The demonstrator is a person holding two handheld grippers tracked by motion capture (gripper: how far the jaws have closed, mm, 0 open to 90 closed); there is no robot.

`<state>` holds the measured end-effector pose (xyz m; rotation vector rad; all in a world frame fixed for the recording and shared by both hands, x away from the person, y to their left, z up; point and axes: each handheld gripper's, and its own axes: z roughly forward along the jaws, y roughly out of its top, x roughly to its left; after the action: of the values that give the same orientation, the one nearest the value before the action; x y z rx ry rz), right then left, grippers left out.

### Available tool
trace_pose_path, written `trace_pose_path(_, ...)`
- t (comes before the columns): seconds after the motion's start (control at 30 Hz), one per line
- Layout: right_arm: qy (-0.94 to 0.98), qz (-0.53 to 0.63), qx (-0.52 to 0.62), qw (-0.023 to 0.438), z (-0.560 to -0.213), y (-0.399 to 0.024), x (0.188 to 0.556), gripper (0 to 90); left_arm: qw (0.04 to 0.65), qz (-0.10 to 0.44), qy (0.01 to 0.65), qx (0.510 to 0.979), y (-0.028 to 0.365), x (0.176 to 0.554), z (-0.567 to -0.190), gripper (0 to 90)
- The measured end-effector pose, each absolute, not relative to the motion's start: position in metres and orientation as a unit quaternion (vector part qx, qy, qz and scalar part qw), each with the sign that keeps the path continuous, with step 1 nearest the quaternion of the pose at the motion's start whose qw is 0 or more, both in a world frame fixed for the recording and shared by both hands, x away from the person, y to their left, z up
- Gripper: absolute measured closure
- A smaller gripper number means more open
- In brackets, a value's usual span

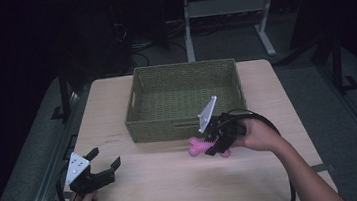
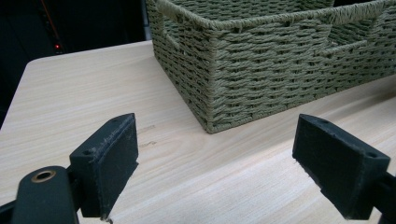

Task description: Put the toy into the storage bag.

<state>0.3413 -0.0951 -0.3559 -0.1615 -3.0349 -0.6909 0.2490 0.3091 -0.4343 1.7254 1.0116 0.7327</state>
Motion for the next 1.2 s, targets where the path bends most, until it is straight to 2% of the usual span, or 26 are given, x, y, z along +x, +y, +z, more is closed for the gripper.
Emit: trace_pose_path(1.2,-0.968,-0.243,-0.062,0.009,-0.299,-0.105,0.386,58.2,0.484,0.298,0.422,0.706,0.31,0.252,-0.436,13.8)
